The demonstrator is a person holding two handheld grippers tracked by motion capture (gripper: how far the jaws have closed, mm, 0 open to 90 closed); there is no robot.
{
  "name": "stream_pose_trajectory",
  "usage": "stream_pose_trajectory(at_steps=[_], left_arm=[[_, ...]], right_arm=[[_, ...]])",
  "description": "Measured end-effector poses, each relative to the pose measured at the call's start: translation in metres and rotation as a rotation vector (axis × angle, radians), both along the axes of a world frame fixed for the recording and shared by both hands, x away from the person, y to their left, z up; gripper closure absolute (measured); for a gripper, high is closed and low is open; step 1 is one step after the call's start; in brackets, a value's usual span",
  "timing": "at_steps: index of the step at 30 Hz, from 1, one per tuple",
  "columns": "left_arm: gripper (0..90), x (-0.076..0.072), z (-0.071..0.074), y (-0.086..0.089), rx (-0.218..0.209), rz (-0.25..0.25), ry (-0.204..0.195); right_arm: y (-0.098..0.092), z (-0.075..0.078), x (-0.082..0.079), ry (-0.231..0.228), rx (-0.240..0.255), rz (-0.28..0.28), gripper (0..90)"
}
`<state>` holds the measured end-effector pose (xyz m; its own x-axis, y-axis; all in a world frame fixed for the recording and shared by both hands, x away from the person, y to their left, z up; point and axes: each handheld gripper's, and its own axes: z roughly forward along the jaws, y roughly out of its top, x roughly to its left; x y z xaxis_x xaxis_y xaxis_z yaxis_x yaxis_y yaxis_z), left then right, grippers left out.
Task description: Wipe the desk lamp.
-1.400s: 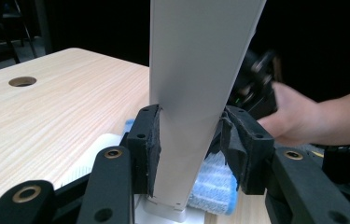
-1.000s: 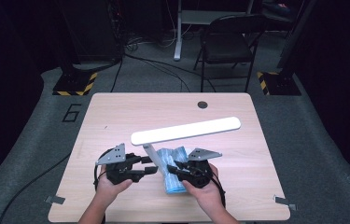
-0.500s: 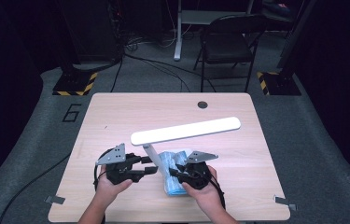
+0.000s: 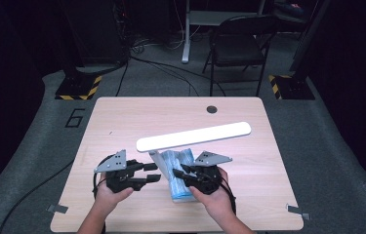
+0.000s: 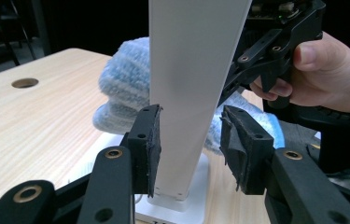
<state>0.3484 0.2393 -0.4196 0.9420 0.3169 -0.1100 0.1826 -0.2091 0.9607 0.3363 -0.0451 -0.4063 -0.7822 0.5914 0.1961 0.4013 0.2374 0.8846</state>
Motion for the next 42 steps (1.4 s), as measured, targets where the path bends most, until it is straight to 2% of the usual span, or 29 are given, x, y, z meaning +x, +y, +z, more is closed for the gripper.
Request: stream_pose_trajectory(at_steps=[4, 6, 8, 11, 12, 15, 16, 20, 26, 28, 30, 33, 35, 42], left_arm=[[57.9, 0.002, 0.0, 0.0, 0.007, 0.034, 0.003], [57.9, 0.003, -0.002, -0.002, 0.006, 0.046, 0.018], [57.9, 0.005, -0.004, -0.005, 0.012, 0.069, 0.032], [57.9, 0.007, -0.006, -0.006, 0.03, 0.09, 0.027], [57.9, 0.006, -0.007, -0.007, 0.021, 0.091, 0.043], [57.9, 0.006, -0.007, -0.006, 0.023, 0.089, 0.04], [57.9, 0.007, -0.007, -0.006, 0.028, 0.09, 0.029], [57.8, 0.006, -0.007, -0.006, 0.023, 0.088, 0.035], [57.9, 0.007, -0.007, -0.006, 0.032, 0.082, 0.019], [58.0, 0.007, -0.007, -0.006, 0.03, 0.08, 0.018], [58.0, 0.006, -0.007, -0.006, 0.023, 0.077, 0.028], [58.0, 0.006, -0.007, -0.006, 0.024, 0.078, 0.025], [58.0, 0.006, -0.007, -0.006, 0.023, 0.077, 0.027], [58.0, 0.006, -0.007, -0.008, 0.026, 0.063, 0.025]], right_arm=[[0.0, 0.008, -0.002, -0.01, 0.0, 0.011, 72.9], [0.001, 0.012, -0.003, -0.01, 0.013, 0.015, 72.9], [0.001, 0.016, -0.002, -0.022, -0.003, 0.022, 72.9], [0.002, 0.019, -0.002, -0.027, 0.005, 0.021, 72.9], [0.002, 0.019, -0.002, -0.026, 0.005, 0.021, 72.9], [0.003, 0.012, -0.001, -0.011, 0.021, 0.022, 73.1], [0.002, 0.008, 0.001, -0.023, 0.014, 0.026, 73.1], [-0.001, -0.009, 0.002, -0.012, 0.059, 0.016, 73.1], [-0.002, -0.008, -0.006, -0.081, 0.104, 0.01, 73.2], [-0.001, -0.005, -0.008, -0.136, 0.115, 0.018, 73.2], [-0.001, -0.002, -0.009, -0.167, 0.13, 0.016, 73.3], [0.001, 0.005, -0.011, -0.184, 0.136, 0.018, 73.2], [0.003, 0.012, -0.01, -0.212, 0.144, 0.017, 73.2], [0.008, 0.039, -0.015, -0.244, 0.182, 0.03, 73.1]])
